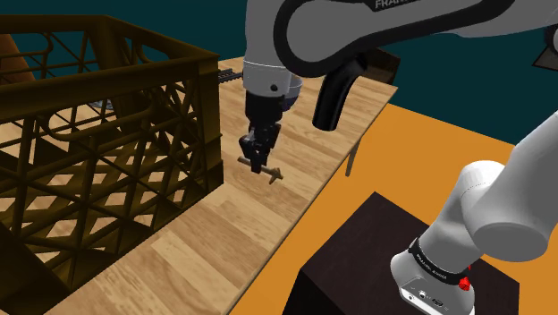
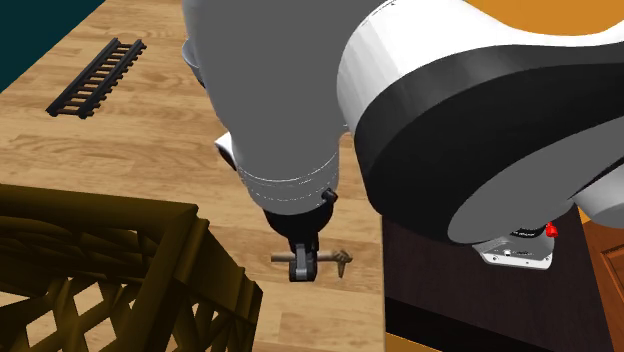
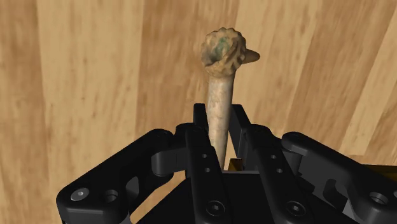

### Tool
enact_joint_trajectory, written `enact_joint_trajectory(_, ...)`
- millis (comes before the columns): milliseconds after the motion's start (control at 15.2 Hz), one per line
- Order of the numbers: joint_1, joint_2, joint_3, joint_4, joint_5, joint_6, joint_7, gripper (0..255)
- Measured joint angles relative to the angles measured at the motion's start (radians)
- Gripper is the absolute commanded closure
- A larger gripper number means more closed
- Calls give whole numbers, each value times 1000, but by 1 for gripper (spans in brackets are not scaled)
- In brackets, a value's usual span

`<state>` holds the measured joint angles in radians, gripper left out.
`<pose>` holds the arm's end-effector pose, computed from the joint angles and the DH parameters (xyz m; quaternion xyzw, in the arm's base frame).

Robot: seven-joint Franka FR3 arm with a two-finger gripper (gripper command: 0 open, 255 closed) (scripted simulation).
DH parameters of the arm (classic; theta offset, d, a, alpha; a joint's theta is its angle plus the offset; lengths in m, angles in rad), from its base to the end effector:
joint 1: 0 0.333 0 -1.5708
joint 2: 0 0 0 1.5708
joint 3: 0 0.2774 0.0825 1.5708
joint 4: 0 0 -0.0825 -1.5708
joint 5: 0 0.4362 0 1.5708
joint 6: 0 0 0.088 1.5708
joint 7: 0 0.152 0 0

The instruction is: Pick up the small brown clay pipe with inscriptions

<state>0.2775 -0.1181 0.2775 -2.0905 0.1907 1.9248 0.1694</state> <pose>0.4687 0.3156 0.3662 -0.9849 -0.1549 0.0493 0.0587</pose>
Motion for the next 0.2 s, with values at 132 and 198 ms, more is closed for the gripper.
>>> enact_joint_trajectory(132, -1, -1, -1, 29, -2, -30, 5, 255)
enact_joint_trajectory(198, -1, -3, -1, 34, -2, -36, 5, 255)
